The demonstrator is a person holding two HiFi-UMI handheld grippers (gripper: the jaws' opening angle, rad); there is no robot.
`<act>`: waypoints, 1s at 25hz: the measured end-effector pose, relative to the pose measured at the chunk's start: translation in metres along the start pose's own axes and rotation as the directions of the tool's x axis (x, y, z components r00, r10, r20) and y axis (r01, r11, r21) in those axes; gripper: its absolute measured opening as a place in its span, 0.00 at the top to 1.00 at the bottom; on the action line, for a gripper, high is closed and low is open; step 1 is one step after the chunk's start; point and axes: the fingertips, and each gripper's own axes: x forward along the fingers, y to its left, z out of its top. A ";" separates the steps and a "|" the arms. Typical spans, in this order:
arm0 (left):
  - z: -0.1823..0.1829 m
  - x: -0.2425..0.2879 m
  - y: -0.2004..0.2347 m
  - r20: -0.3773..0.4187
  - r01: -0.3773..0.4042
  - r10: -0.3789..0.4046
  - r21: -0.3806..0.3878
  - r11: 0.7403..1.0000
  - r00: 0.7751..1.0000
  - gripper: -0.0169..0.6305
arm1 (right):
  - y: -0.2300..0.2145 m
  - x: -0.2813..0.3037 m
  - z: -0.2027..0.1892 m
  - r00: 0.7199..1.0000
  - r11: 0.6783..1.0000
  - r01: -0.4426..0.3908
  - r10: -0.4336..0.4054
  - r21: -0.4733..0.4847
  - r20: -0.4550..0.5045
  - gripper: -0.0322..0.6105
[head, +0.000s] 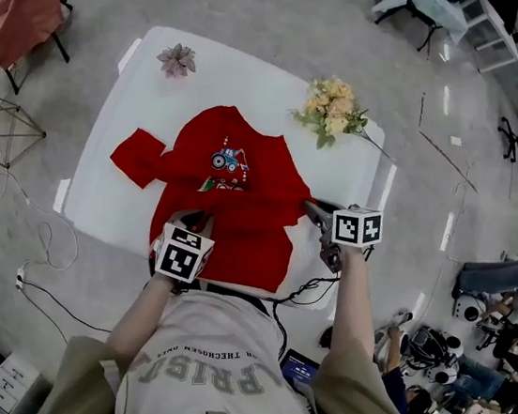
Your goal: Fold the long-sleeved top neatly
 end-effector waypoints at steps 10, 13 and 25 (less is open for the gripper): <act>-0.012 0.006 -0.021 0.025 0.012 -0.007 -0.203 0.979 1.000 0.92 | -0.046 0.008 0.094 0.938 0.872 0.067 -0.220 -0.484 -0.268 0.89; -0.020 0.012 -0.006 0.008 -0.051 0.055 -0.238 0.970 0.998 0.93 | -0.054 0.034 0.101 0.908 0.817 0.076 -0.293 -0.571 -0.300 0.89; -0.021 -0.025 0.013 0.015 -0.089 0.097 -0.277 0.957 0.995 0.67 | 0.015 0.000 0.028 0.987 0.939 -0.070 0.016 -0.338 -0.160 0.53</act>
